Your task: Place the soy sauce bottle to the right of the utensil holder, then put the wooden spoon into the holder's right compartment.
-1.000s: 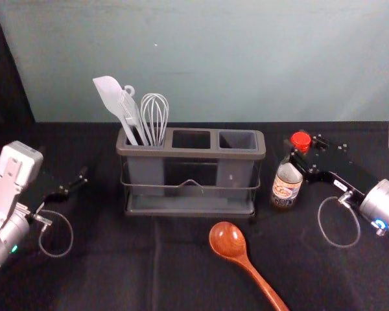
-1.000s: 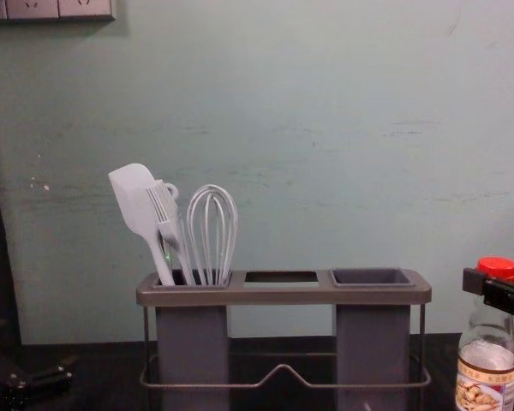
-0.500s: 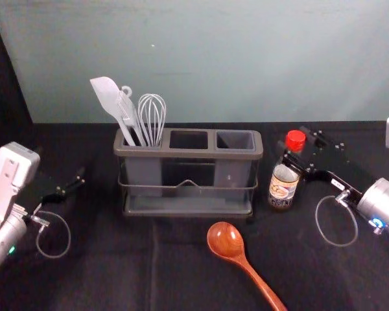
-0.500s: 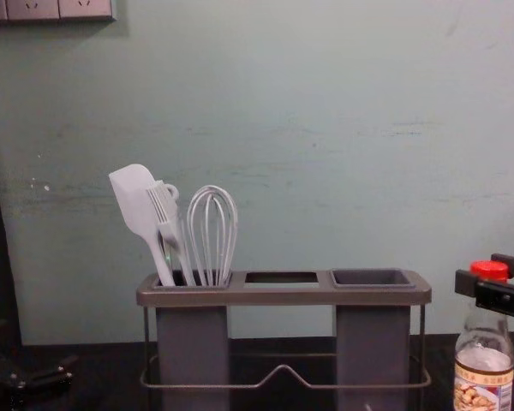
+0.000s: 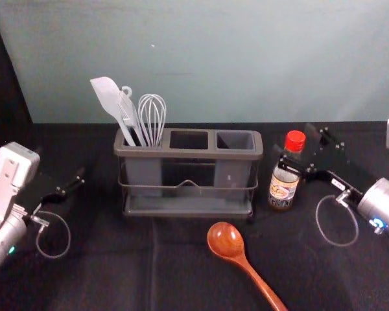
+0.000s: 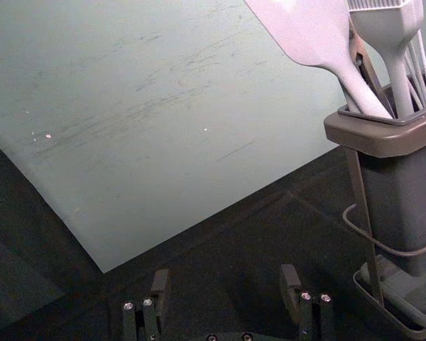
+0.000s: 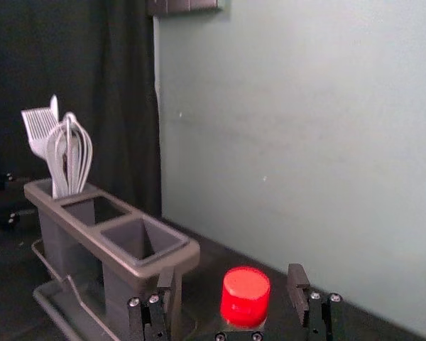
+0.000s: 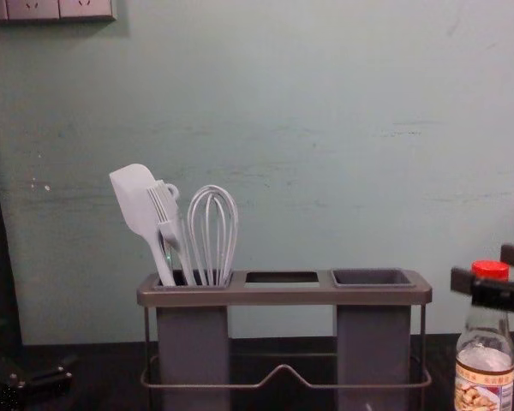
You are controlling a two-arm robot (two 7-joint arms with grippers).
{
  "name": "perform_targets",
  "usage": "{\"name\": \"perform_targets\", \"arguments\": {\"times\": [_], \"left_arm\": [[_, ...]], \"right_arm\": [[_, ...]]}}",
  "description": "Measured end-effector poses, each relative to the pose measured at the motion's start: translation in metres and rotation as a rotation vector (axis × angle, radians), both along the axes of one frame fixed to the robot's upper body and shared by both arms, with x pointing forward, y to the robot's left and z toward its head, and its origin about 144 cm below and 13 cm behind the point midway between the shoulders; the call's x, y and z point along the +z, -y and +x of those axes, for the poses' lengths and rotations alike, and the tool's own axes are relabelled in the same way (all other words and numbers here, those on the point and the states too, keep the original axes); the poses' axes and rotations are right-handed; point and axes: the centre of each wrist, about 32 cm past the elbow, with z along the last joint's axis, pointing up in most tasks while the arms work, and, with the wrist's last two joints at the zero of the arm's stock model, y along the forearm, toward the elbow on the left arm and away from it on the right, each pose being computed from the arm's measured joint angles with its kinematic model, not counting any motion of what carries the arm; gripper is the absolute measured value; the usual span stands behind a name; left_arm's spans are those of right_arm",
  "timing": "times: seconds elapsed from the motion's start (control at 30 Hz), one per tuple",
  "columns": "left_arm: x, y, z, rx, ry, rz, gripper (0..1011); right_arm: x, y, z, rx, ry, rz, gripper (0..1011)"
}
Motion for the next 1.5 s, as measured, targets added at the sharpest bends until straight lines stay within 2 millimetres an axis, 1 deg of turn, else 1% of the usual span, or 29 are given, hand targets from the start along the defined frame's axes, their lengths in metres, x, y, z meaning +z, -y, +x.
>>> {"name": "perform_targets", "arguments": {"times": [0.17, 0.27, 0.3, 0.47, 0.6, 0.73, 0.87, 1.07, 1.13, 1.23, 1.33, 1.37, 1.5], "left_arm": [[0.000, 0.000, 0.000, 0.000, 0.000, 0.000, 1011], [0.000, 0.000, 0.000, 0.000, 0.000, 0.000, 1011], [0.000, 0.000, 0.000, 0.000, 0.000, 0.000, 1011], [0.000, 0.000, 0.000, 0.000, 0.000, 0.000, 1011], [0.000, 0.000, 0.000, 0.000, 0.000, 0.000, 1011], [0.000, 0.000, 0.000, 0.000, 0.000, 0.000, 1012], [0.000, 0.000, 0.000, 0.000, 0.000, 0.000, 1011], [0.000, 0.000, 0.000, 0.000, 0.000, 0.000, 1011], [0.000, 0.000, 0.000, 0.000, 0.000, 0.000, 1012], [0.000, 0.000, 0.000, 0.000, 0.000, 0.000, 1011], [0.000, 0.000, 0.000, 0.000, 0.000, 0.000, 1011], [0.000, 0.000, 0.000, 0.000, 0.000, 0.000, 1011], [0.000, 0.000, 0.000, 0.000, 0.000, 0.000, 1011]], "right_arm": [[0.009, 0.001, -0.007, -0.017, 0.066, -0.004, 1003], [0.018, 0.000, -0.013, -0.020, 0.111, 0.000, 1003], [0.018, 0.000, -0.013, -0.020, 0.111, 0.000, 1003], [0.035, -0.003, -0.025, -0.013, 0.187, -0.007, 1002], [0.051, -0.006, -0.037, 0.070, 0.235, -0.036, 1002], [0.058, -0.012, -0.046, 0.133, 0.240, -0.045, 1003], [0.065, -0.025, -0.064, 0.204, 0.189, -0.056, 1002], [0.069, -0.047, -0.087, 0.212, 0.083, -0.108, 1003], [0.070, -0.052, -0.091, 0.212, 0.042, -0.127, 1002], [0.075, -0.063, -0.096, 0.200, -0.086, -0.179, 1002], [0.077, -0.069, -0.096, 0.195, -0.176, -0.196, 1002], [0.079, -0.073, -0.096, 0.194, -0.231, -0.203, 1002], [0.080, -0.082, -0.095, 0.177, -0.337, -0.221, 1002]]}}
